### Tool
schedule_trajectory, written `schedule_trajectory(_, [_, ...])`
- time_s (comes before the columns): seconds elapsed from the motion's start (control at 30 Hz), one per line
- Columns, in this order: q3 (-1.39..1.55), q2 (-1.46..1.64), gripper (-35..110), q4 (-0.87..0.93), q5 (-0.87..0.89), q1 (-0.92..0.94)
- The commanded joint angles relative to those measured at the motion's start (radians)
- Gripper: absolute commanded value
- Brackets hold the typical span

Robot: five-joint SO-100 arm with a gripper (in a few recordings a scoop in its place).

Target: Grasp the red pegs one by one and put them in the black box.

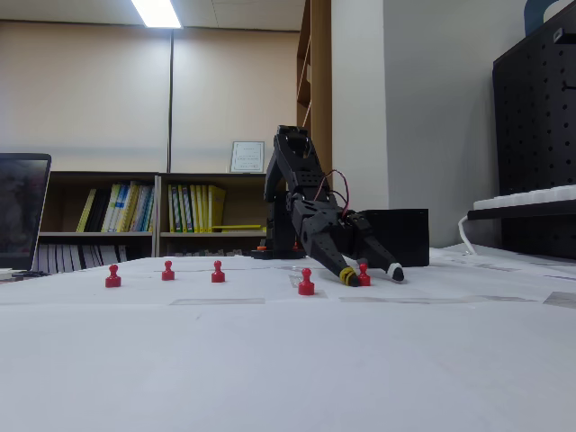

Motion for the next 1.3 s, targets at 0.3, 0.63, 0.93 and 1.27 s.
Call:
schedule_trajectory(0.3, [0.038, 0.000, 20, 0.000, -0.003, -0.002])
schedule_trajectory(0.63, [0.025, 0.003, 17, 0.031, -0.002, 0.000])
schedule_trajectory(0.93, [0.023, -0.002, 6, 0.058, 0.003, 0.005])
schedule_trajectory(1.27, [0.034, -0.029, 0, 0.117, -0.018, 0.008])
